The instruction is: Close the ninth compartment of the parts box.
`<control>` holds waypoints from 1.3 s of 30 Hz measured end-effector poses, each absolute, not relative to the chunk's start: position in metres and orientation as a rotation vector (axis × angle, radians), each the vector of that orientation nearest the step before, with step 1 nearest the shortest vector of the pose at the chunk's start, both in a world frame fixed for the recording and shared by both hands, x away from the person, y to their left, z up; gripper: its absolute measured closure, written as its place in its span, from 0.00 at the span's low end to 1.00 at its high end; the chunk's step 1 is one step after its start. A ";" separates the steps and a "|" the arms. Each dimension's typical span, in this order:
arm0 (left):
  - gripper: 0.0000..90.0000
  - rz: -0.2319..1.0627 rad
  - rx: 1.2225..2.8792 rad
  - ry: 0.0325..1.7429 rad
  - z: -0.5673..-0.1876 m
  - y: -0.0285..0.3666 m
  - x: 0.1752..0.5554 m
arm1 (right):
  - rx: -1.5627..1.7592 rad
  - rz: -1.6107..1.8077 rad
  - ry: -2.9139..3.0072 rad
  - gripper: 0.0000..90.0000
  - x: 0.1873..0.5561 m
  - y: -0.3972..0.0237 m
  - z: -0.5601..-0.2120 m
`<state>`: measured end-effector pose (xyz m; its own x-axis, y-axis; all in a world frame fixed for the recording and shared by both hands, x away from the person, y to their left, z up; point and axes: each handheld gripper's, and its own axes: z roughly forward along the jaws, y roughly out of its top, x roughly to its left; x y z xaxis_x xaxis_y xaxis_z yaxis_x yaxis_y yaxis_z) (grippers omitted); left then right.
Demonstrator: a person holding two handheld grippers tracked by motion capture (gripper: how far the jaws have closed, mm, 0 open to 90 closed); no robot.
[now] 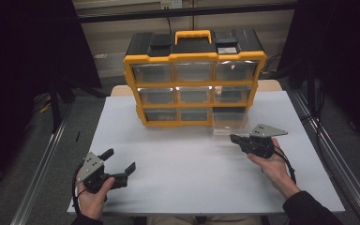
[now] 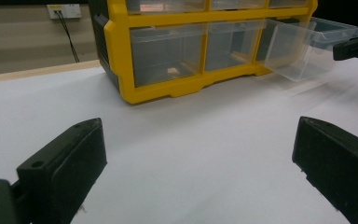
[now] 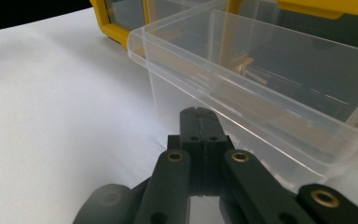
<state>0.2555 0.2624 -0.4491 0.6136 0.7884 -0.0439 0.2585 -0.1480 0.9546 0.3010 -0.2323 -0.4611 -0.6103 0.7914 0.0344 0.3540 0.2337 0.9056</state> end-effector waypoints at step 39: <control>0.03 0.587 1.704 0.866 -0.449 0.263 0.256 | 1.047 1.357 2.047 1.00 0.316 -0.225 -0.461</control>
